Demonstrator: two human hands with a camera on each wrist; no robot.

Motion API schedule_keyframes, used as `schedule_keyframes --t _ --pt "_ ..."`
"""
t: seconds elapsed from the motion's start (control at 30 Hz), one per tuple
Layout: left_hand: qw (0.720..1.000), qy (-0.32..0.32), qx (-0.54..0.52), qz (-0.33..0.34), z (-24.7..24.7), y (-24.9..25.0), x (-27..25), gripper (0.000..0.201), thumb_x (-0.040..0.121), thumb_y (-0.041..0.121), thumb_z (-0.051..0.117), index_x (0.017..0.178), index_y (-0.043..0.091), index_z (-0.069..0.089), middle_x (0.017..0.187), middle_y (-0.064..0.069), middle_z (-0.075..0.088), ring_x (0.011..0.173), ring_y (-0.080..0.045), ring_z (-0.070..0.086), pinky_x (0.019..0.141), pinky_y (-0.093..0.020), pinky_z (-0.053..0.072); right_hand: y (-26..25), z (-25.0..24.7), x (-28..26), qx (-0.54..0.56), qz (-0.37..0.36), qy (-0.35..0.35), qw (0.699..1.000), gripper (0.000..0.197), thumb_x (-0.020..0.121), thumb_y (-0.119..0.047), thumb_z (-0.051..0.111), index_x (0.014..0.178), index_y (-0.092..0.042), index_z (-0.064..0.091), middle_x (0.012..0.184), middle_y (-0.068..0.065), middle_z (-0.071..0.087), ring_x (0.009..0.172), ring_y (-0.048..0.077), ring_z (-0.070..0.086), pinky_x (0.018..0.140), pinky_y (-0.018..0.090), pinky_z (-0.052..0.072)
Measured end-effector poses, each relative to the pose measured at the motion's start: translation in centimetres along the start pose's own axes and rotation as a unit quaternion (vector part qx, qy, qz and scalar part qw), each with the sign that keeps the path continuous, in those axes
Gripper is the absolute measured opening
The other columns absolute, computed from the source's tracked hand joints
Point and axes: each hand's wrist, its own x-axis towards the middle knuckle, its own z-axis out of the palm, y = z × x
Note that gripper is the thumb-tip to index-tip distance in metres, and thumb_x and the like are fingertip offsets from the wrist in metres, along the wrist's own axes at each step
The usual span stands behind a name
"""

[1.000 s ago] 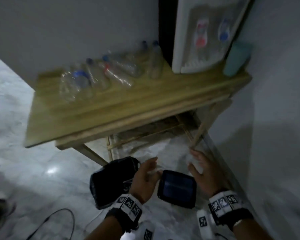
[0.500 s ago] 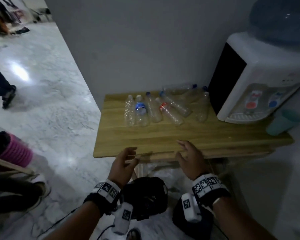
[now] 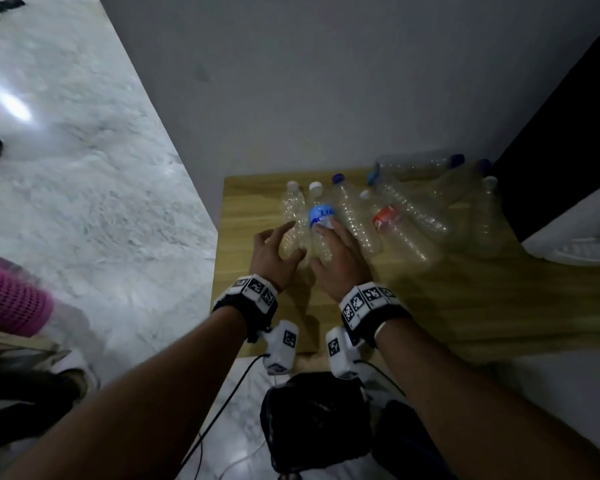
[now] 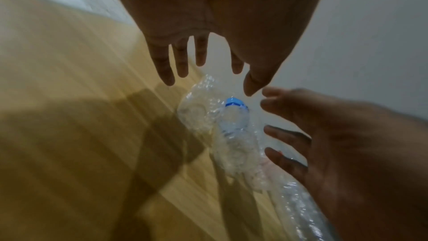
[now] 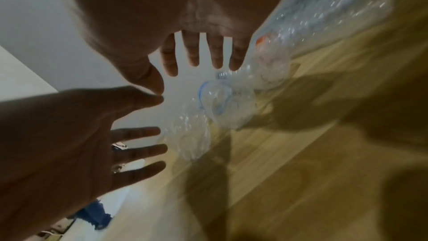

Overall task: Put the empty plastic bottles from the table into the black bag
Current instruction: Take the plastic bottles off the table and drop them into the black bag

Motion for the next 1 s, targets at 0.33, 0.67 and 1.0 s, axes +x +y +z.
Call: schedule_keyframes --t 0.33,0.67,1.0 --pt "1.0 -0.017 -0.001 -0.004 2.3 -1.3 3.4 0.068 0.086 0.028 0.069 0.148 0.039 0.043 0.118 -0.02 0.058 0.077 -0.017 0.055 0.084 -0.03 0.047 2.0 3.3 2.5 -0.03 0.031 0.008 0.999 0.056 0.089 -0.022 0.054 0.143 -0.03 0.046 0.166 -0.003 0.006 0.149 0.024 0.021 0.116 0.043 0.03" --pt "0.996 0.016 -0.086 0.021 1.1 -0.6 -3.7 0.062 0.085 0.037 0.067 0.144 0.045 0.047 0.125 -0.014 0.051 0.114 -0.025 0.059 0.097 -0.046 0.057 3.0 1.0 -3.7 0.069 -0.005 0.057 0.996 0.051 0.081 -0.023 0.059 0.132 -0.031 0.058 0.161 -0.006 0.024 0.145 0.016 0.032 0.111 0.038 0.039" --pt "0.976 0.034 -0.212 -0.023 -0.2 1.0 -27.3 0.051 0.097 0.013 0.061 0.14 0.04 0.056 0.141 -0.001 0.058 0.11 -0.027 0.069 0.084 -0.036 0.063 7.9 -9.5 -22.8 0.208 -0.112 -0.005 0.972 0.043 0.091 -0.021 0.057 0.134 -0.024 0.057 0.157 0.001 0.034 0.142 0.004 0.035 0.105 0.009 0.031"
